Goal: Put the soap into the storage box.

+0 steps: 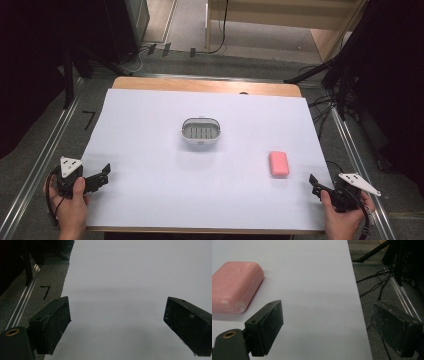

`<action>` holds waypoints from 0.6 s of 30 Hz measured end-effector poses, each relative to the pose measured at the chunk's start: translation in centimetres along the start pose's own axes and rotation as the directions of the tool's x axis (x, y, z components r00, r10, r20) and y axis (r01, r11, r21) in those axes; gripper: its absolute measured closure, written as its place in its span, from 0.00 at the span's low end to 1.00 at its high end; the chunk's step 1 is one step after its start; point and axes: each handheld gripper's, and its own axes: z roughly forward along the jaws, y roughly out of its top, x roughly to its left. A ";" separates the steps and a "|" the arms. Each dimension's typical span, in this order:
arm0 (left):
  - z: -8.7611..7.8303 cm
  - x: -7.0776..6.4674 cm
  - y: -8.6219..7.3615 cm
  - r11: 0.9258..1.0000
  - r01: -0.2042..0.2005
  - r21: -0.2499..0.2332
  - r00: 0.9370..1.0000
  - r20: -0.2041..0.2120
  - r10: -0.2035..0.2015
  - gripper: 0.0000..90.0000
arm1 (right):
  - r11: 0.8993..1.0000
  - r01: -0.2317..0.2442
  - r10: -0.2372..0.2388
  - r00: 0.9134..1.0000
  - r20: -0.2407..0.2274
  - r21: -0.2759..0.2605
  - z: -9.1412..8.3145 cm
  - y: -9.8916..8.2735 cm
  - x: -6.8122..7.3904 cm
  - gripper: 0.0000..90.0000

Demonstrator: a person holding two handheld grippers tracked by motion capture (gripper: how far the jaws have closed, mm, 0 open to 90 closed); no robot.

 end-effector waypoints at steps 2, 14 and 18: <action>0.0 0.0 0.0 1.000 -0.001 0.000 1.000 -0.002 0.001 0.08 | 1.000 0.002 -0.002 1.000 0.002 0.000 0.0 0.0 0.0 0.13; -0.1 0.0 0.0 1.000 -0.001 -0.007 1.000 -0.005 0.001 0.08 | 0.999 0.002 -0.002 1.000 0.017 0.035 0.2 0.3 0.2 0.16; -0.1 0.0 0.0 1.000 -0.002 -0.007 1.000 -0.005 0.002 0.08 | 0.998 0.006 -0.008 1.000 0.026 0.059 0.3 0.4 0.4 0.16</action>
